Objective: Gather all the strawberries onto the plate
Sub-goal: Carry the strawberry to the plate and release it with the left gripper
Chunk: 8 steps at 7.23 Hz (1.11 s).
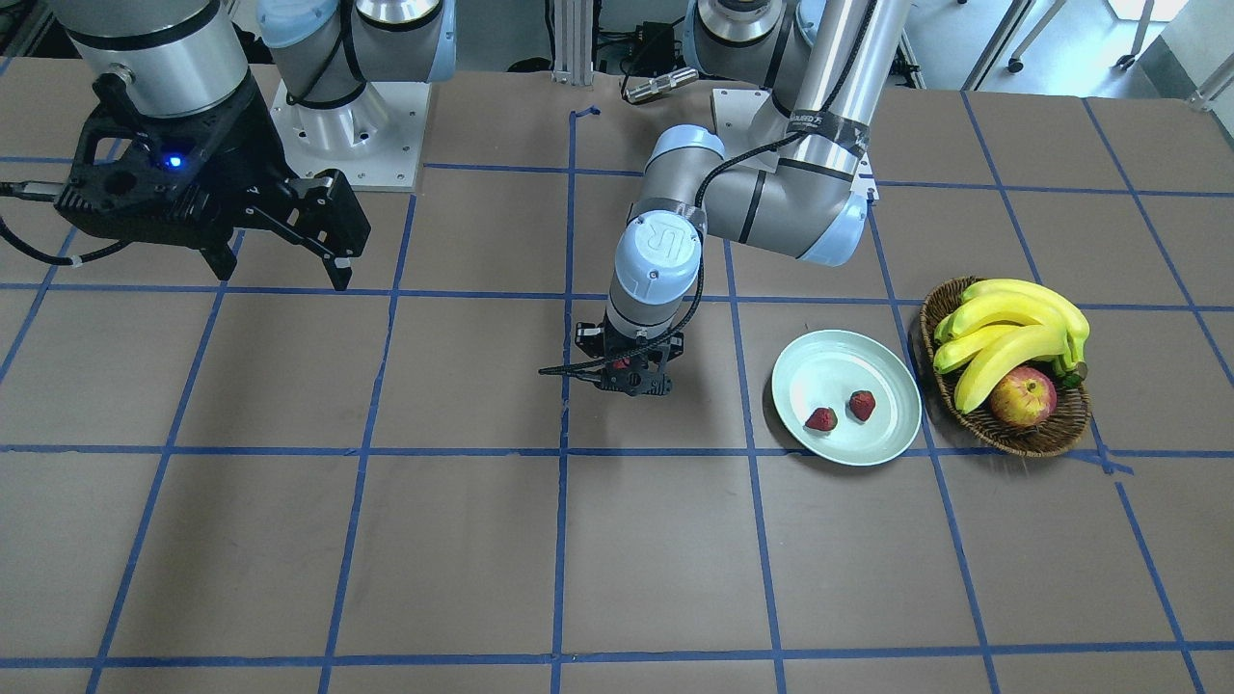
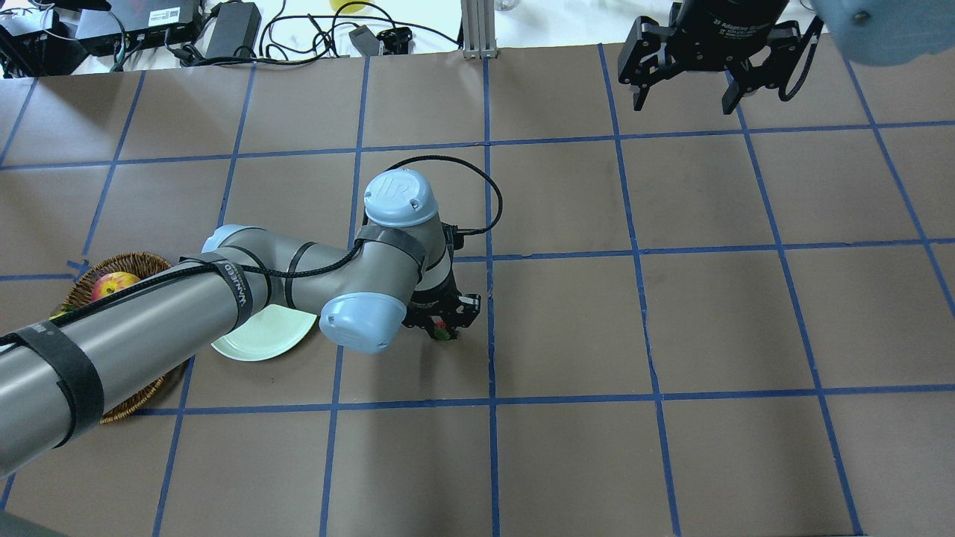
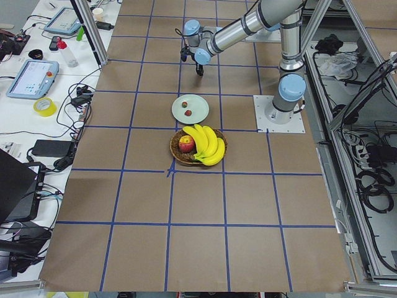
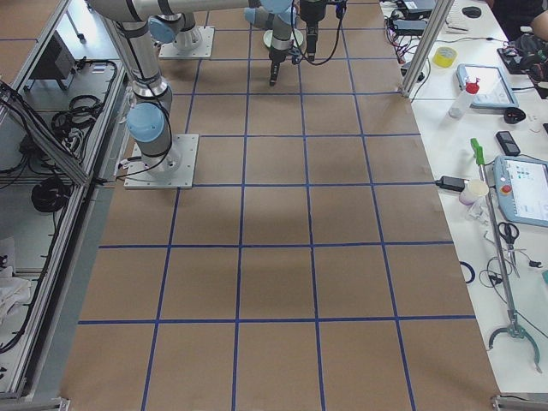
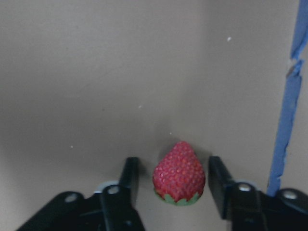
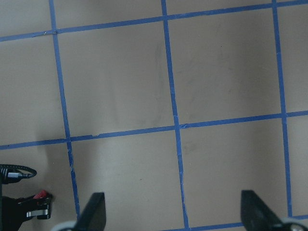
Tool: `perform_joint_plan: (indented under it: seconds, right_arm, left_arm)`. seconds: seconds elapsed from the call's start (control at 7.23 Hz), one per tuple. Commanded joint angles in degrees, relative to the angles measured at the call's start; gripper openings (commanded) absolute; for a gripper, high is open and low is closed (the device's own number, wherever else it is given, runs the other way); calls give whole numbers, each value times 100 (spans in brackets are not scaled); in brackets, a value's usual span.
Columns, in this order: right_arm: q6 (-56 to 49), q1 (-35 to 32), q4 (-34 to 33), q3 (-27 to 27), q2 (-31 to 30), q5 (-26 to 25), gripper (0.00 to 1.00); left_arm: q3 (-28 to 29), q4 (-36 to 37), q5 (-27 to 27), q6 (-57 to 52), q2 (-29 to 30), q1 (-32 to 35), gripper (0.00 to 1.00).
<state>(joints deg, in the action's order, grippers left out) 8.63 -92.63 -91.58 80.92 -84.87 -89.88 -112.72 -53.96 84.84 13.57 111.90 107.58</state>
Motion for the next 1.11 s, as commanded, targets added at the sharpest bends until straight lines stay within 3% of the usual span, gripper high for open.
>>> perform_joint_plan:
  seconds: [0.0, 0.14, 0.28, 0.42, 0.69, 0.97]
  right_arm:
    - [7, -9, 8, -6, -12, 14, 100]
    - [7, -27, 8, -6, -21, 5, 100]
    - [-2, -27, 26, -6, -21, -4, 100]
    - [-2, -27, 35, 3, -38, 5, 100]
    - [-28, -27, 26, 29, -29, 14, 100]
    - [-28, -9, 70, 47, -47, 5, 100]
  left_arm:
    - [31, -1, 15, -29, -80, -9, 0]
    - [144, -44, 119, -91, -159, -139, 0]
    - [406, -297, 616, -370, -246, -436, 0]
    - [661, -743, 769, -1034, -360, -700, 0]
    - [935, -941, 1050, -1894, -537, -1490, 0]
    - [883, -941, 956, -3076, -572, -2422, 0]
